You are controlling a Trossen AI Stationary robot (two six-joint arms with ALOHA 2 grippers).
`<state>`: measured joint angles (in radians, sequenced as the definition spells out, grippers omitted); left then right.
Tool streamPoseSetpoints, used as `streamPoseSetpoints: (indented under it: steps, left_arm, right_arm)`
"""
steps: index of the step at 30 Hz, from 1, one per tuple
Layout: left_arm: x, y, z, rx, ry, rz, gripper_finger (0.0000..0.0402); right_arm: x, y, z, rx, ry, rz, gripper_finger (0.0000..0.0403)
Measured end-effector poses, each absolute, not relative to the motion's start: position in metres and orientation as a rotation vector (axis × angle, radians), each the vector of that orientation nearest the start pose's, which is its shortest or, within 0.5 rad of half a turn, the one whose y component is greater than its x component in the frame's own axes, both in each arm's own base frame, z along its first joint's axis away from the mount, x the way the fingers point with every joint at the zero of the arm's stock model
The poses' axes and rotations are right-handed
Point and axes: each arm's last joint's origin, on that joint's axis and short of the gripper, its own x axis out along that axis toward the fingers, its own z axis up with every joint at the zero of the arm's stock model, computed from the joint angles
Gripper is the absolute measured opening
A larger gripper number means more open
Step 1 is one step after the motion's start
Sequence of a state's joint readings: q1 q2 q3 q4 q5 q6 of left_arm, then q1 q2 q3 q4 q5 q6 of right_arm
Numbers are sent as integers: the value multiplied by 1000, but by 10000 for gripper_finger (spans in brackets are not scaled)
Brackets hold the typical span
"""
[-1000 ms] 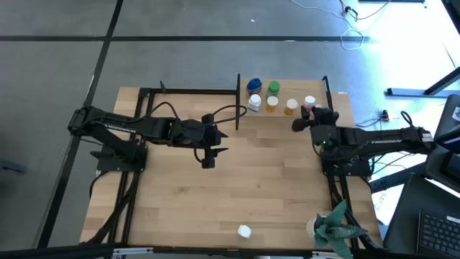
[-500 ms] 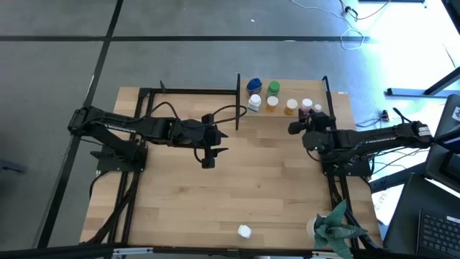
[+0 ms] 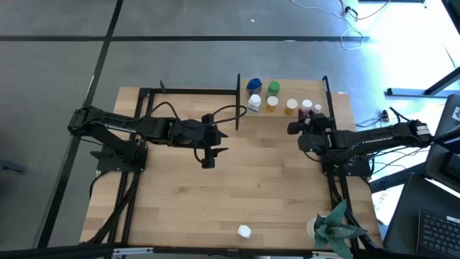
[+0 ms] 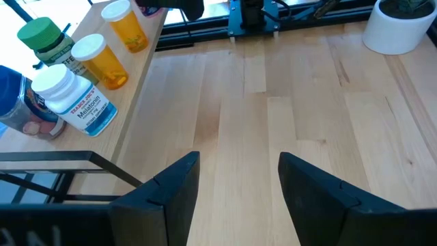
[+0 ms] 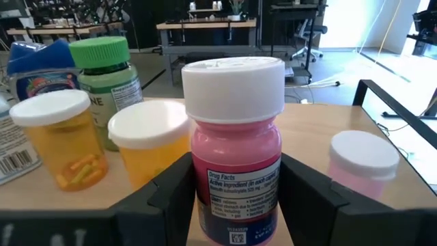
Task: Pick and place medicine bottles onto shelf by color
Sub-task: Put the pink medicine bottle on the shelf
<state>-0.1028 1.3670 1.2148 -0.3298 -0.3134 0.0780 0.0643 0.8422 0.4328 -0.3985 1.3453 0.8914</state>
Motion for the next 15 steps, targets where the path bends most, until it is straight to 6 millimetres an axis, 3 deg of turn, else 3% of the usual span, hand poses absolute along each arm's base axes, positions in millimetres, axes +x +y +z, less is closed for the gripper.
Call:
streamPoseSetpoints:
  steps: [15]
  left_arm:
    - [302, -22, 340, 176, 481, 188, 193]
  right_arm:
    - [152, -19, 189, 192, 92, -1382, 184]
